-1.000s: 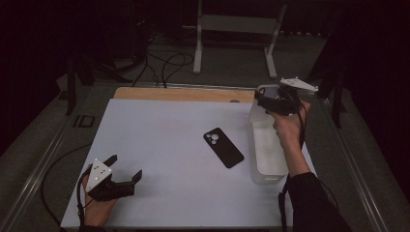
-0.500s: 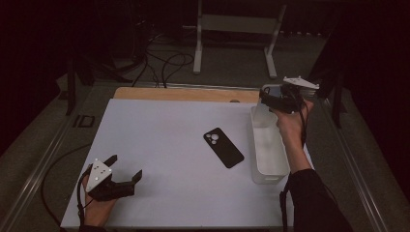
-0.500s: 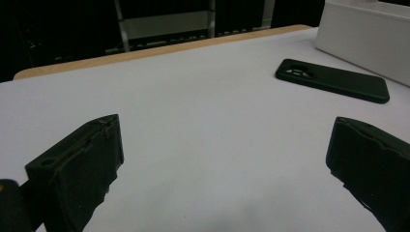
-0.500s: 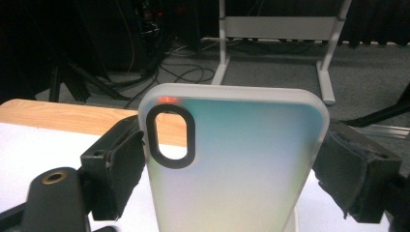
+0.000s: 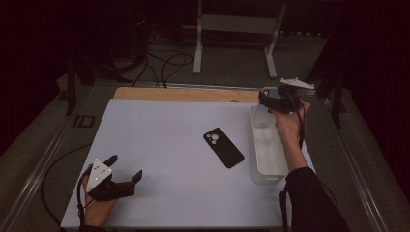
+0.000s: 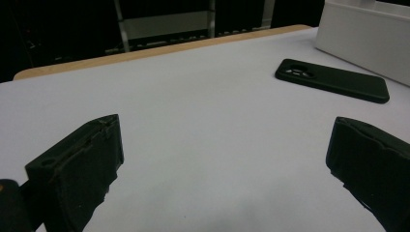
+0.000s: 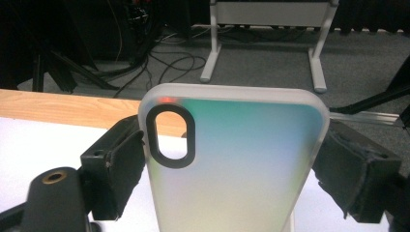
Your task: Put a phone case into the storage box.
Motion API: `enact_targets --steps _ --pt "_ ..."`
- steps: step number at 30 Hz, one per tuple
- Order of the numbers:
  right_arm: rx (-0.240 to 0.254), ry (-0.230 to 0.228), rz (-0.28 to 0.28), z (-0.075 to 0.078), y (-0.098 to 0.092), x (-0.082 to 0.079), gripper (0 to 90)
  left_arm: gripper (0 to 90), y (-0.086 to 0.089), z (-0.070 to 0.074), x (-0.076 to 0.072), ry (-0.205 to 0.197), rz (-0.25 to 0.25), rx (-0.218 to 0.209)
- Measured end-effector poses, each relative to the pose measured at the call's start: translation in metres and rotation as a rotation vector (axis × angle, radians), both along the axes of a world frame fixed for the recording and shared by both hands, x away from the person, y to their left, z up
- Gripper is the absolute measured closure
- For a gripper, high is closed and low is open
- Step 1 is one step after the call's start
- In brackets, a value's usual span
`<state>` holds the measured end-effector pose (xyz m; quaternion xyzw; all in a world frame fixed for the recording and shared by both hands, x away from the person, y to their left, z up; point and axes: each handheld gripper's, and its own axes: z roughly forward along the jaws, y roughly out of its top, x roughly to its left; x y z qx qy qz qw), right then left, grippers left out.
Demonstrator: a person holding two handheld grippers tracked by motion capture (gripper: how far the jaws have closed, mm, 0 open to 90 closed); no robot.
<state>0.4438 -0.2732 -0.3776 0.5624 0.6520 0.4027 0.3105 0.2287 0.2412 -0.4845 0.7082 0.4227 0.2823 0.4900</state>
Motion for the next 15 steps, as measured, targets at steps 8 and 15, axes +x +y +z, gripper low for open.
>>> enact_targets --steps 8,15 --pt "-0.009 0.029 -0.014 -0.011 0.000 0.004 17.0 0.5 0.000 0.000 0.000 0.000 -0.001 0.000" --pt "-0.020 0.056 -0.026 -0.022 -0.002 0.006 17.0 0.4 -0.001 0.000 0.000 0.002 -0.002 0.001"
